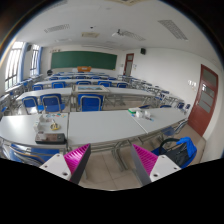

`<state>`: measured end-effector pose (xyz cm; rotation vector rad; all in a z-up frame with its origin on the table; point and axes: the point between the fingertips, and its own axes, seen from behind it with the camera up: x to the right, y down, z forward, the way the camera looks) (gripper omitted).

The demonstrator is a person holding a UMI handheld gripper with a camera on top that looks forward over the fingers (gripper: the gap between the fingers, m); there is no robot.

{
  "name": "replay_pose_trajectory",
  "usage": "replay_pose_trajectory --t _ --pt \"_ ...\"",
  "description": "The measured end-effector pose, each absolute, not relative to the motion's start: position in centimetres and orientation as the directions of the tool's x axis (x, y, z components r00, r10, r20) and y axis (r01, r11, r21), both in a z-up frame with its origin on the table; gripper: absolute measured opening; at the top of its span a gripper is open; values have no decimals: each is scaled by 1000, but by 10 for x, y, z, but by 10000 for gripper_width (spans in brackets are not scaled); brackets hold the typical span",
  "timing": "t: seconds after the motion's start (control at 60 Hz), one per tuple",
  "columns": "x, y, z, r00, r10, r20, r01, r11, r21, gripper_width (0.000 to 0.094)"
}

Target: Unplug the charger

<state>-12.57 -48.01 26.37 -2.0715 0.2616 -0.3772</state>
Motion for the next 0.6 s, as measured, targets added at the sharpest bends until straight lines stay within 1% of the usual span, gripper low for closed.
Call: replay_pose_trajectory --t 0.017,0.033,0.05,0.1,0.317,0.433,0.6 --pt "-126 -481 263 929 -333 162 -31 -504 -863 853" --pt "-129 -476 254 929 -333 163 -31 -506 -862 853" --pt "-126 -482 259 929 -331 167 -28 -513 -858 853" --pt "-127 -483 249 928 -327 177 -24 -528 -849 852" --pt "-159 -479 191 942 -276 191 -1 -571 -821 853" --pt "-217 -466 155 969 -208 133 -11 -574 -819 856" --pt "-322 -405 123 995 -100 24 -31 -514 -857 857"
